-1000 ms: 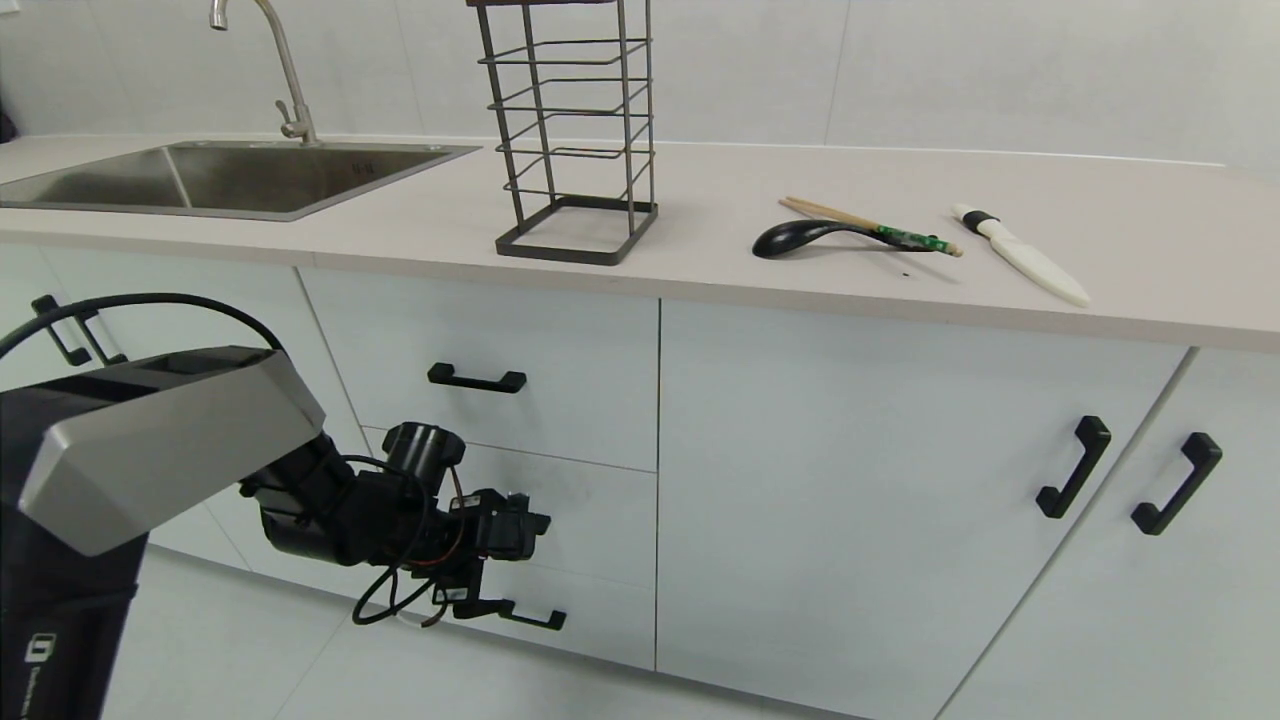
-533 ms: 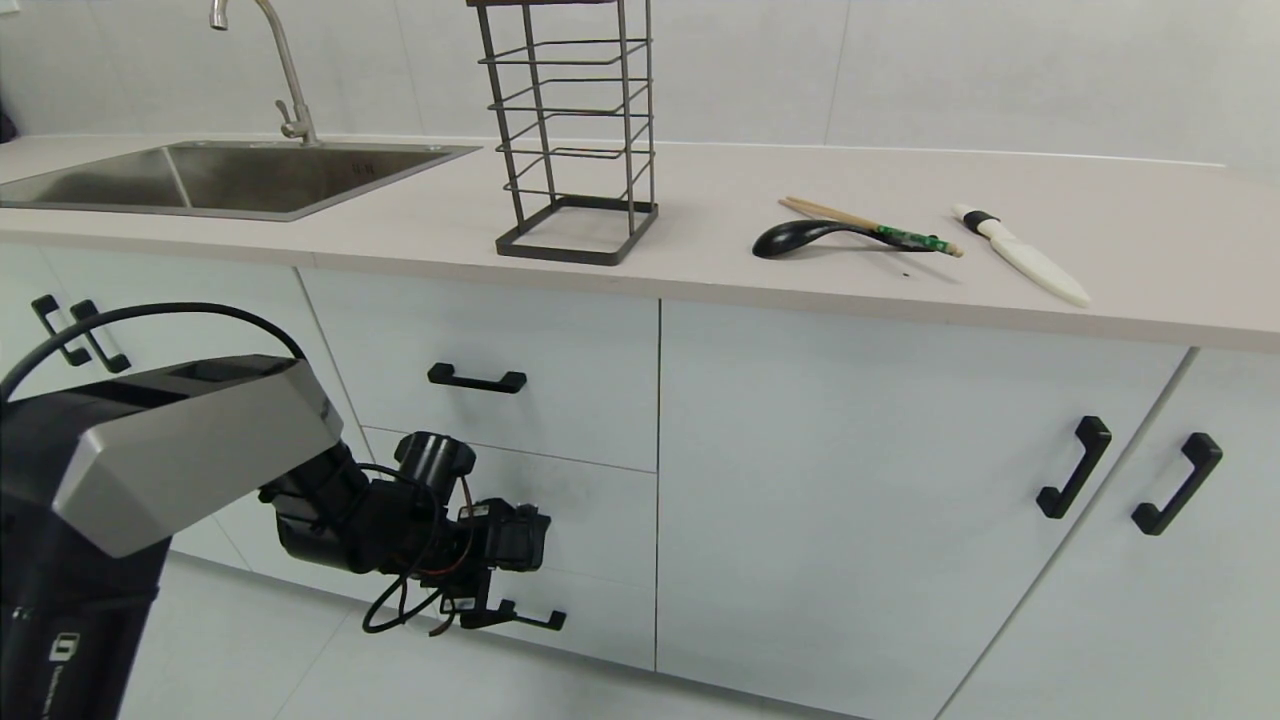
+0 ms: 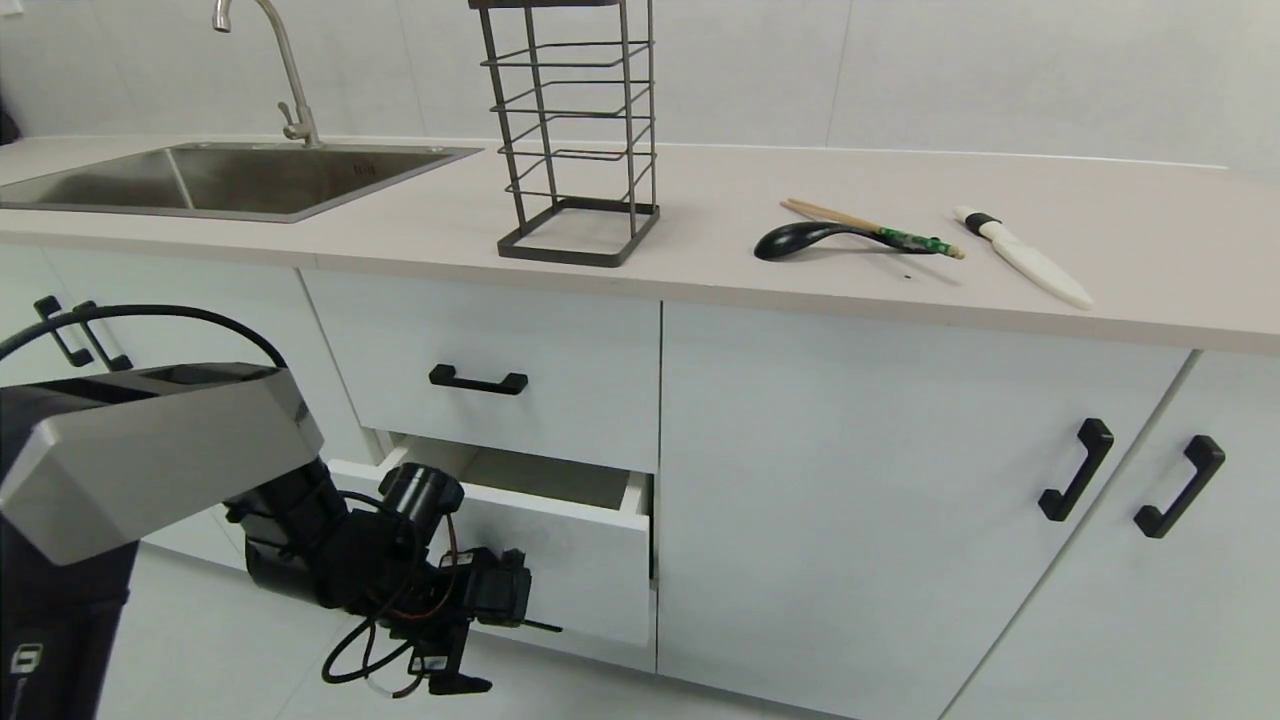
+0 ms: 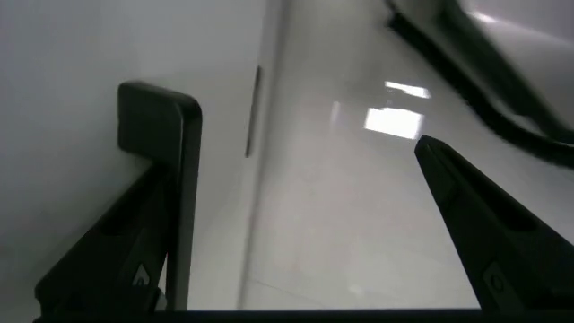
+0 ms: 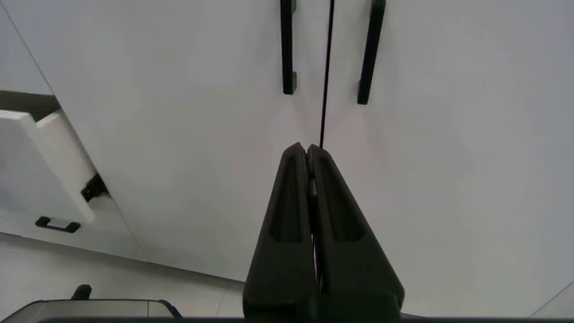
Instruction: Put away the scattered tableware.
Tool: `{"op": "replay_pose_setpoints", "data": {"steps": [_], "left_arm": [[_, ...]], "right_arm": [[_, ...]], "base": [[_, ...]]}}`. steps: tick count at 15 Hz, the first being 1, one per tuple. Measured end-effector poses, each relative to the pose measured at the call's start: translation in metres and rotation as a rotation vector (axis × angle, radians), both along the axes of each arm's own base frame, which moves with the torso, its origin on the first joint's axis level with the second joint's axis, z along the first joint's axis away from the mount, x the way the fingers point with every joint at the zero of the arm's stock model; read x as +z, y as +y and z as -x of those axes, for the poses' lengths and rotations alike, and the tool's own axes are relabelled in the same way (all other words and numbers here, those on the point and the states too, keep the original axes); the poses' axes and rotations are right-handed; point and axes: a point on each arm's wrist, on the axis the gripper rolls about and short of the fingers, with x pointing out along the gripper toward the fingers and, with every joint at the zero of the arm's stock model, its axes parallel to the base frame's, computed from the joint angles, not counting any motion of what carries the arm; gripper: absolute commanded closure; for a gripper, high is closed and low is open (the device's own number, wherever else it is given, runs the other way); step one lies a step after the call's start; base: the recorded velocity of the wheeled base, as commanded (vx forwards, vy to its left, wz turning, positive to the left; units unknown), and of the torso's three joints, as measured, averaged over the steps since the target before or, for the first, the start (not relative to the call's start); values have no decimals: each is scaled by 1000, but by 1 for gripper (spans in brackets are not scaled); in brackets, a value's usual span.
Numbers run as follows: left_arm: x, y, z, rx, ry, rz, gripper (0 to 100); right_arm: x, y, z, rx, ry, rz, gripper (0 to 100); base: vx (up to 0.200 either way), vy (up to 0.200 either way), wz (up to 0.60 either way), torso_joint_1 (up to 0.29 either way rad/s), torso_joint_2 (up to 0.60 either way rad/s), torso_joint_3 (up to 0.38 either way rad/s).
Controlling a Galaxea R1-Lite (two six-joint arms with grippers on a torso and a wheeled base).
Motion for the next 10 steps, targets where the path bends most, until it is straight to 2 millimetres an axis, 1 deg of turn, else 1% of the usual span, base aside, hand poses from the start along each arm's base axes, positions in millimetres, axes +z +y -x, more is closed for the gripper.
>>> {"op": "replay_pose_setpoints", "data": {"steps": [2,3,5,7,10], "left_arm": [[13,2,0,6,-62,13,0],[20,4,4,11,-74,15,0],[39,9,18,17,-99,21,0],[61,14,38,29,-130,35,0],[96,20,75,95,-170,91,0]], "right_arm": [[0,0,0,0,0,0,100],[0,0,0,0,0,0,100],[0,0,0,0,0,0,100],[0,0,0,0,0,0,100],[0,0,0,-1,0,0,100]], "base": [[0,0,0,0,0,0],[0,0,0,0,0,0],[0,0,0,0,0,0],[0,0,0,0,0,0],[0,0,0,0,0,0]]}}
